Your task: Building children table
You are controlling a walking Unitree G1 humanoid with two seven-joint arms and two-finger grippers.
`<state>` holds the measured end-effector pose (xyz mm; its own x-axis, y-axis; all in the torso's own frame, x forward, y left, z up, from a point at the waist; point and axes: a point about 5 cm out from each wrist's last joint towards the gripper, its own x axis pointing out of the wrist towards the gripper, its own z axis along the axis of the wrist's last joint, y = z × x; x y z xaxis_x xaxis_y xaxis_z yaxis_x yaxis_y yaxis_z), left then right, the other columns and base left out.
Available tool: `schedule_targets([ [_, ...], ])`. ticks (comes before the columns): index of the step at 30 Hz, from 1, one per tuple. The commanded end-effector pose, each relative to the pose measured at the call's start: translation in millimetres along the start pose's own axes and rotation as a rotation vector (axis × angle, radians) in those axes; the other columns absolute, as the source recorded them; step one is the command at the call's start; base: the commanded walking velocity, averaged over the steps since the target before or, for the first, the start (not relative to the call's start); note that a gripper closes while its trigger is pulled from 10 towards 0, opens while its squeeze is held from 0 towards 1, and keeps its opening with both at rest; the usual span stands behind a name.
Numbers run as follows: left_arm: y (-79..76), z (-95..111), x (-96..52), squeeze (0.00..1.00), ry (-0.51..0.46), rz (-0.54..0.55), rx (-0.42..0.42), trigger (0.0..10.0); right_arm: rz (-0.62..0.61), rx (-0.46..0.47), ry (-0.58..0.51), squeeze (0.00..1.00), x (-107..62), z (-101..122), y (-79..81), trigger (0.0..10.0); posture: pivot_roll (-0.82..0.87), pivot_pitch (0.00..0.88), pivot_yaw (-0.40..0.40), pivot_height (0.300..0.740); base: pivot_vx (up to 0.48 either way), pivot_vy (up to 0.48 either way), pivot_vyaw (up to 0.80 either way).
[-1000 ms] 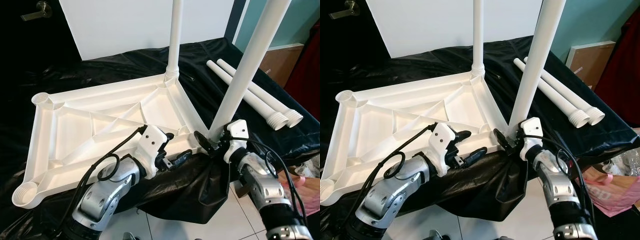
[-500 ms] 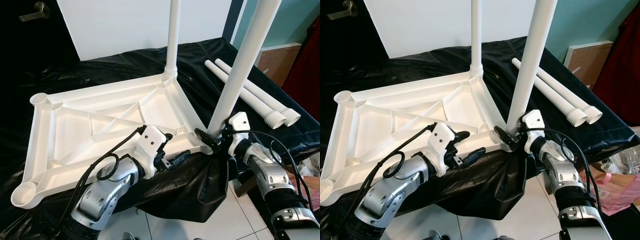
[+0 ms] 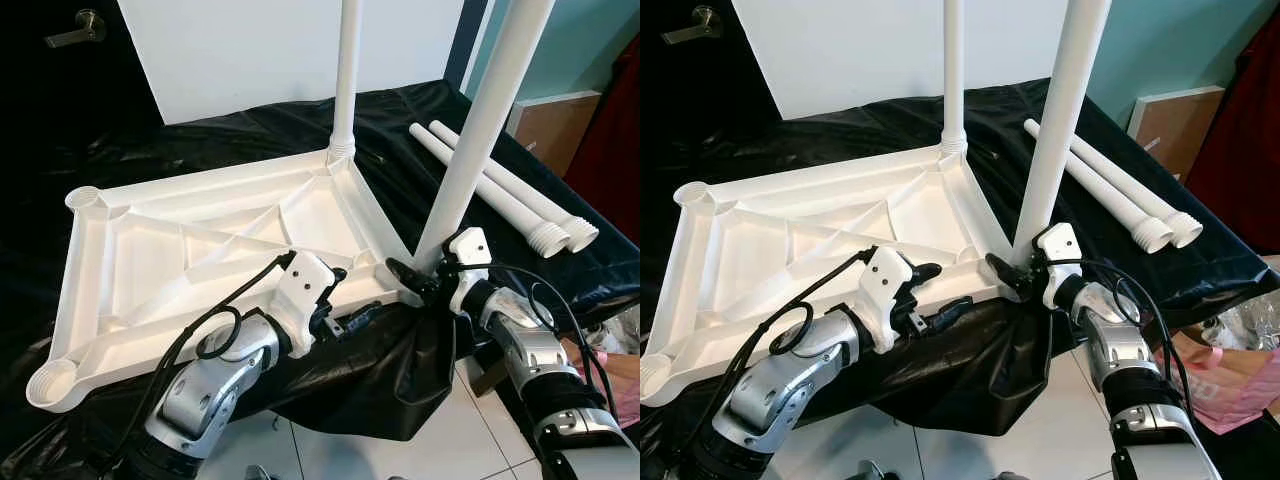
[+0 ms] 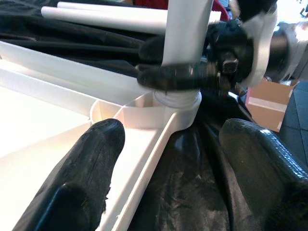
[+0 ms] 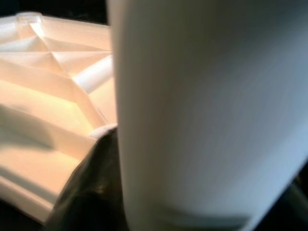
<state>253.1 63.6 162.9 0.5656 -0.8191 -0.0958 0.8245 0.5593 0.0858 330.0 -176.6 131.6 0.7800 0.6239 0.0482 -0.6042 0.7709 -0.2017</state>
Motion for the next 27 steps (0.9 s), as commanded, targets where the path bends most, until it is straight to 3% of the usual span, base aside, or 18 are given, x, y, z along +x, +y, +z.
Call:
schedule_targets([
  [1, -4.3, 1.8, 0.9, 0.0, -0.008, -0.088, 0.013, 10.0, -0.004, 0.022, 0.023, 0.0, 0.9, -7.2, 4.6, 6.7, -0.04, 0.065, 0.014, 0.74, 0.0, 0.0, 0.0],
  [3, -4.2, 1.8, 0.9, 0.0, -0.008, -0.088, 0.014, 10.0, -0.011, 0.029, 0.025, 0.0, 0.8, -8.7, 4.9, 6.7, -0.04, 0.064, 0.013, 0.74, 0.0, 0.0, 0.0],
  [4, -4.0, 2.0, 1.0, 0.0, -0.008, -0.088, 0.016, 10.0, -0.019, 0.042, 0.024, 0.0, 0.7, -10.0, 6.0, 10.0, -0.04, 0.064, 0.013, 0.74, 0.0, 0.0, 0.0],
  [11, -4.6, 1.0, -0.3, 0.0, -0.007, -0.082, 0.011, 10.0, -0.101, 0.121, 0.025, 0.0, 0.4, -15.9, 11.0, 10.0, -0.03, 0.07, 0.01, 0.74, 0.0, 0.0, 0.0],
  [18, -2.7, -0.4, -0.4, 0.0, -0.005, -0.066, 0.007, 10.0, -0.297, 0.152, 0.079, 0.0, 3.3, -22.8, 16.4, 10.0, -0.04, 0.075, 0.003, 0.74, 0.0, 0.0, 0.0],
  [21, 0.5, -0.3, -0.1, 0.0, -0.004, -0.054, 0.012, 10.0, -0.393, 0.182, 0.077, 0.0, 4.8, -25.5, 22.5, 10.0, -0.04, 0.082, -0.004, 0.74, 0.0, 0.0, 0.0],
  [27, 4.2, 1.6, -1.0, 0.0, -0.008, -0.035, 0.014, 10.0, -0.47, 0.21, 0.075, 0.0, 7.7, -25.2, 35.6, 10.0, -0.03, 0.083, -0.005, 0.74, 0.0, 0.0, 0.0],
])
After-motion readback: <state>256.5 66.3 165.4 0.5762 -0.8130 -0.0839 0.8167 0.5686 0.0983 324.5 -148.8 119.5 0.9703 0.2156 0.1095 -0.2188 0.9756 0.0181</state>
